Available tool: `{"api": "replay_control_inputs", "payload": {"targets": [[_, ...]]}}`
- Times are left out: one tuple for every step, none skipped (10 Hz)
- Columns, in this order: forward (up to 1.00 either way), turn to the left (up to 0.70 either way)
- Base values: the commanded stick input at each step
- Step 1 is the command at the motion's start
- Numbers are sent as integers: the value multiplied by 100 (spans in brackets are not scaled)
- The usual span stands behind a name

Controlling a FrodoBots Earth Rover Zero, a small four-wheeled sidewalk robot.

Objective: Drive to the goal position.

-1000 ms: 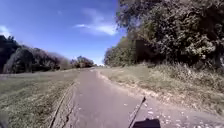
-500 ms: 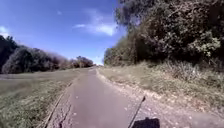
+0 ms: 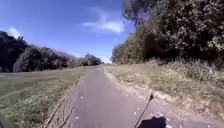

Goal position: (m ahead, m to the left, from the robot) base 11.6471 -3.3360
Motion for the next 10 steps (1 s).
{"api": "replay_control_inputs", "payload": {"targets": [[30,0],[30,0],[30,0],[30,0],[30,0],[30,0],[30,0],[30,0],[30,0],[30,0]]}}
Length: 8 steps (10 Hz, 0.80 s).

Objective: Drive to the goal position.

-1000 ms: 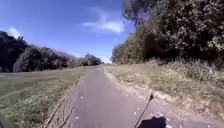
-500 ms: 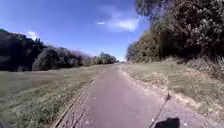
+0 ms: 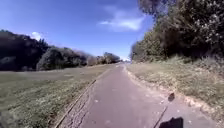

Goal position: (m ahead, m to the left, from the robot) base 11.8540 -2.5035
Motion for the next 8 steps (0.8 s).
{"api": "replay_control_inputs", "payload": {"targets": [[30,0],[30,0],[30,0],[30,0],[30,0],[30,0],[30,0],[30,0]]}}
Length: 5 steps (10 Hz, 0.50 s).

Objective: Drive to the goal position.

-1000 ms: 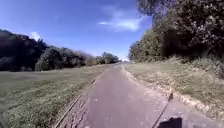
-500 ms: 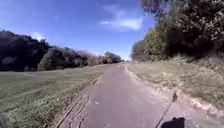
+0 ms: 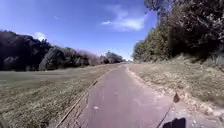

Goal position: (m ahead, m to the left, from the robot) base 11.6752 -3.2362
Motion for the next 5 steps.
{"api": "replay_control_inputs", "payload": {"targets": [[30,0],[30,0],[30,0],[30,0],[30,0]]}}
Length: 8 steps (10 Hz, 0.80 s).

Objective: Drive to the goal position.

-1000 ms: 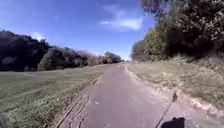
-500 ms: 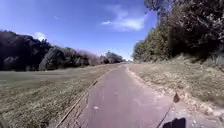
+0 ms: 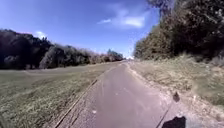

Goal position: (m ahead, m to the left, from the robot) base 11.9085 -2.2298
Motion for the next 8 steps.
{"api": "replay_control_inputs", "payload": {"targets": [[30,0],[30,0],[30,0],[30,0],[30,0],[30,0],[30,0],[30,0]]}}
